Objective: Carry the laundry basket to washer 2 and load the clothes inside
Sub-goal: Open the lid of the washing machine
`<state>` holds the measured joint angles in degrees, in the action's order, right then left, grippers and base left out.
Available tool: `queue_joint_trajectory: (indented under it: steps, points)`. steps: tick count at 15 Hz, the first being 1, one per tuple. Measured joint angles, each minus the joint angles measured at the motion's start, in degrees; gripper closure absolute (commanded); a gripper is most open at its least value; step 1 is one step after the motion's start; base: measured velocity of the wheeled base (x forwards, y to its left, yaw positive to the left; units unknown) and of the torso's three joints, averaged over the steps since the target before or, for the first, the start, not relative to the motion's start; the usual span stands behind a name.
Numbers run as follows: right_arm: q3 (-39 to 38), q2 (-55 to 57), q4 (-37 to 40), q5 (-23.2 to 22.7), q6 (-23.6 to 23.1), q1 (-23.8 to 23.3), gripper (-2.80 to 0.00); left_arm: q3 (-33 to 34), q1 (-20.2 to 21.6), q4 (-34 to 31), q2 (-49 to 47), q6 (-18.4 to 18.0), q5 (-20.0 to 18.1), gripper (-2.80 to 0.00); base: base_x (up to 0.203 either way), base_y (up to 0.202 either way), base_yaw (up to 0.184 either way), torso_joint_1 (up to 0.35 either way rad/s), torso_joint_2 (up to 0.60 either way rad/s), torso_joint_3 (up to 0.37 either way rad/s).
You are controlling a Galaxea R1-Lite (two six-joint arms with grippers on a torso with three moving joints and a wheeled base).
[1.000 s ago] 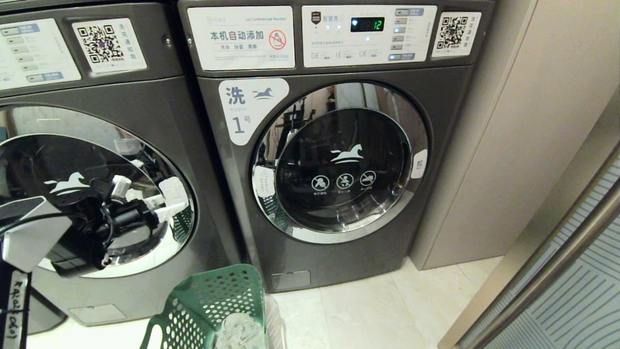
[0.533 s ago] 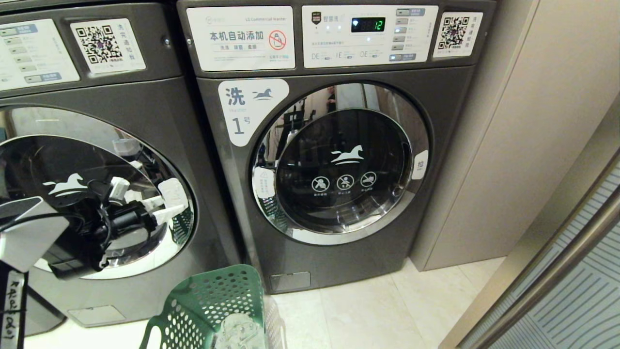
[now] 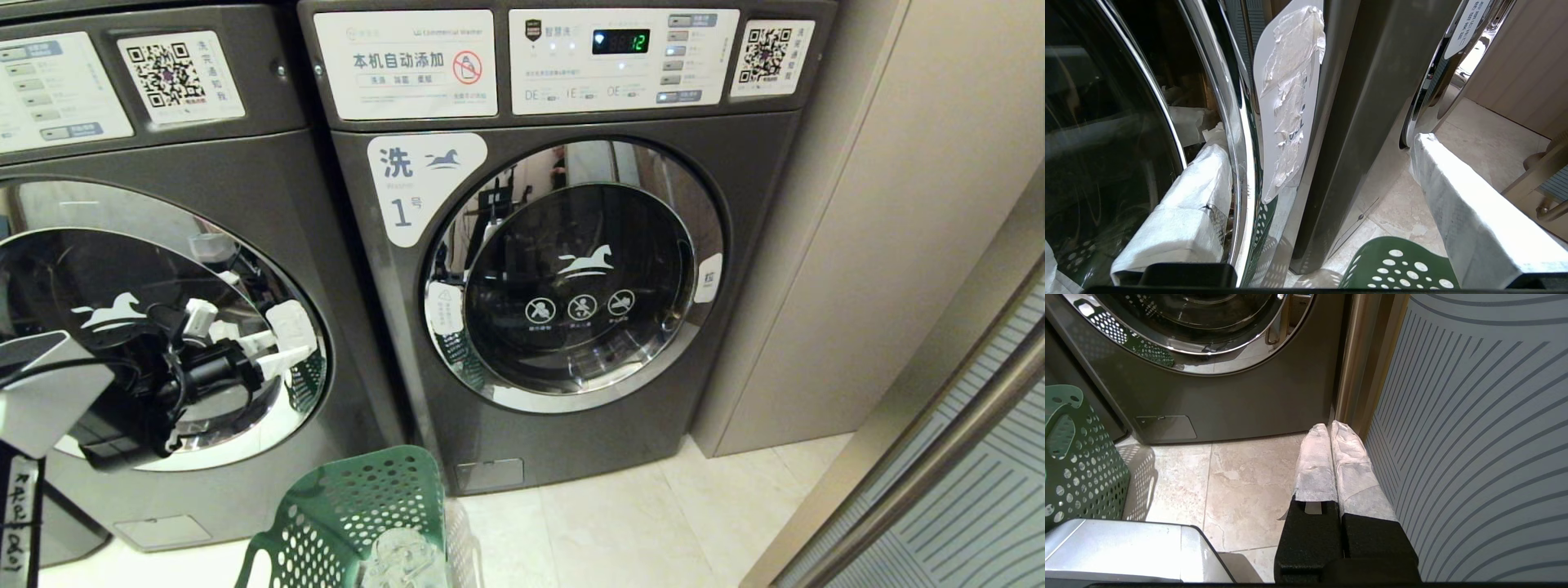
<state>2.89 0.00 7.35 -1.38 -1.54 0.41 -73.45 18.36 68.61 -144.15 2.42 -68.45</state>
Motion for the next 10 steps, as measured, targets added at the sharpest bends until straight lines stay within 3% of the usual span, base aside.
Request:
queue_joint_trajectory:
  steps: [10]
  points:
    - [0.0, 0.0, 0.0, 0.0, -0.02, 0.02, 0.0, 0.42, 0.22, 0.07, -0.09, -0.63, -0.12, -2.8, 0.0, 0.0, 0.0, 0.0, 0.0, 0.0]
